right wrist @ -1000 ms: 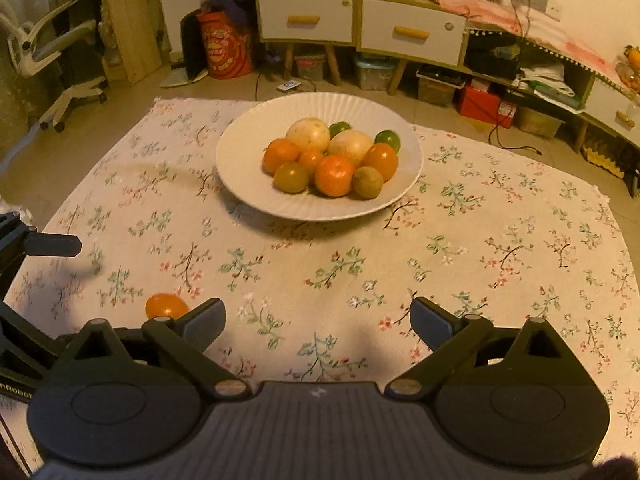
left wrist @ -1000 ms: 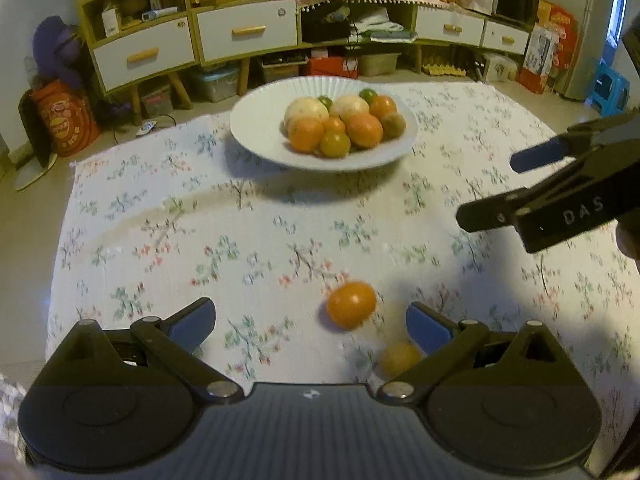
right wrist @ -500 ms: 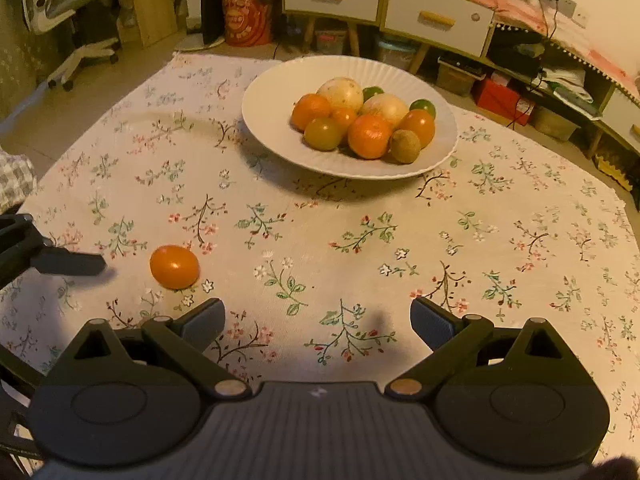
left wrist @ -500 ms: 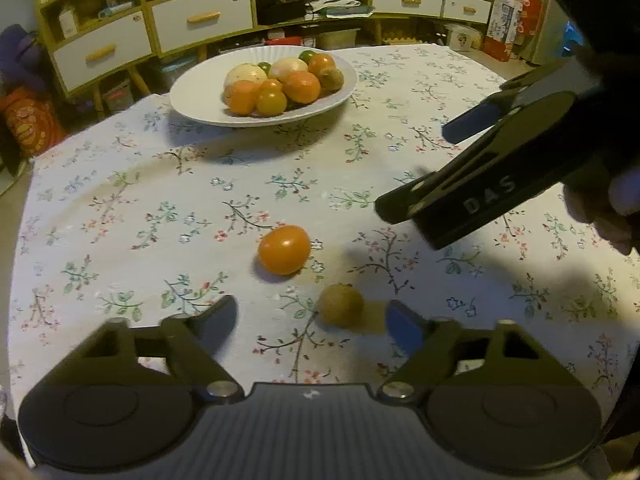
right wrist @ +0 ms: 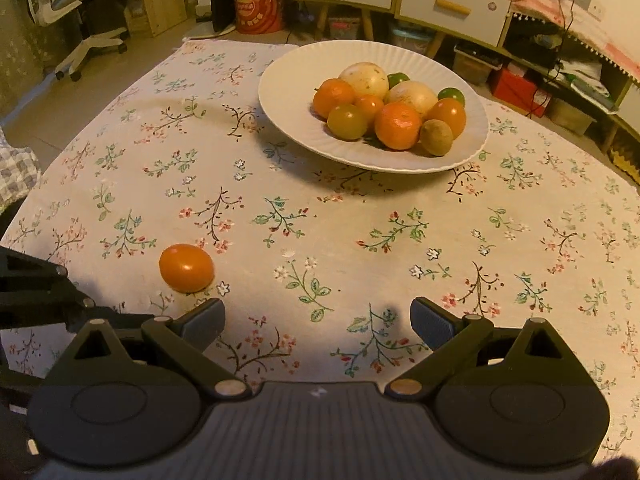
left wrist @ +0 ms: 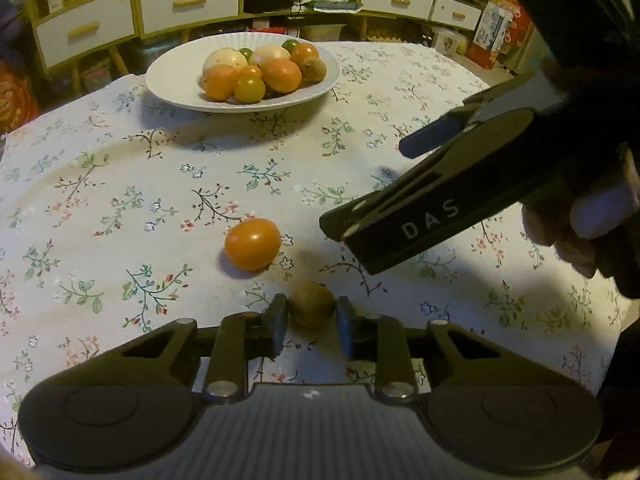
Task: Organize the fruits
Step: 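Move both tools toward the loose orange fruit and small brown fruit, then grasp the small brown fruit with the left tool while the right tool grasps the orange fruit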
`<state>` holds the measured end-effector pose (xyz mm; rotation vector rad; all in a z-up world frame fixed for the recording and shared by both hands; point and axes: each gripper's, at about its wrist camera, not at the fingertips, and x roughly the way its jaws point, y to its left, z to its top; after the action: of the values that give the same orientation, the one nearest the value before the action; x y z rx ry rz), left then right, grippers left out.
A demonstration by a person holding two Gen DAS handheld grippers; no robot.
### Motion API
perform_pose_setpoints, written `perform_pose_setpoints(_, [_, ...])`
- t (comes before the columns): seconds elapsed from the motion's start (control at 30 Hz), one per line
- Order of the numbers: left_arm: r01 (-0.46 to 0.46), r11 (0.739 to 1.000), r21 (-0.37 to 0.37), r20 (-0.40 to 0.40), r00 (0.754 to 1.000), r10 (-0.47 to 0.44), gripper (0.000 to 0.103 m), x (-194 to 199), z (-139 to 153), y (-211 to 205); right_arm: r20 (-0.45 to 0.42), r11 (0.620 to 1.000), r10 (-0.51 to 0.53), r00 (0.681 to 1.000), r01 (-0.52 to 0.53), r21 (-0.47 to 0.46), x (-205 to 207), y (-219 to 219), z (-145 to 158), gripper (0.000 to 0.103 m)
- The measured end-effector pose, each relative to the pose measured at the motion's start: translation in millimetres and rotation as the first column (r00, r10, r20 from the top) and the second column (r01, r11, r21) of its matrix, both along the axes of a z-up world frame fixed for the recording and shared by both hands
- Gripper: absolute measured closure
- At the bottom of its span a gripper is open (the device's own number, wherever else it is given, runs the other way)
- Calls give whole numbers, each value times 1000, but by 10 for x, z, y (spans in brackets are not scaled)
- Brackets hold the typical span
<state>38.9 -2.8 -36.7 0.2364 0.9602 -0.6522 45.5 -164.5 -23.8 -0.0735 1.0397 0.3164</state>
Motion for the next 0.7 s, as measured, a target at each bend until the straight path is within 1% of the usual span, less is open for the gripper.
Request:
perform_pose_setpoints(0.1, [-7, 1000, -9, -1, 1000, 7, 86, -1, 27, 32, 3, 1000, 4, 1000, -4, 31, 14, 19, -4, 6])
perform_pose_setpoints(0.2, [-10, 1000, -4, 2, 1000, 10, 86, -13, 63, 61, 11, 996, 41, 999, -42, 81, 41, 50, -23, 10])
perform_pose_setpoints(0.27, [-15, 1000, 1, 5, 1000, 15, 86, -24, 88, 99, 7, 992, 68, 998, -68, 106, 47, 95, -46, 19])
perform_pose_setpoints(0.33, [-25, 1000, 8, 7, 1000, 25, 86, -19, 96, 139, -5, 988, 86, 996, -85, 129, 53, 146, -68, 24])
perform_pose_setpoints(0.47, [-64, 998, 27, -6, 998, 65, 86, 10, 83, 236, -23, 981, 101, 995, -96, 168, 78, 240, -71, 39])
perform_pose_setpoints(0.63, [-112, 992, 50, -22, 993, 113, 86, 41, 70, 350, -23, 979, 105, 994, -99, 178, 101, 334, -66, 44])
perform_pose_setpoints(0.7, [-123, 991, 55, -31, 992, 125, 86, 45, 69, 375, -22, 979, 103, 994, -98, 177, 106, 364, -69, 45])
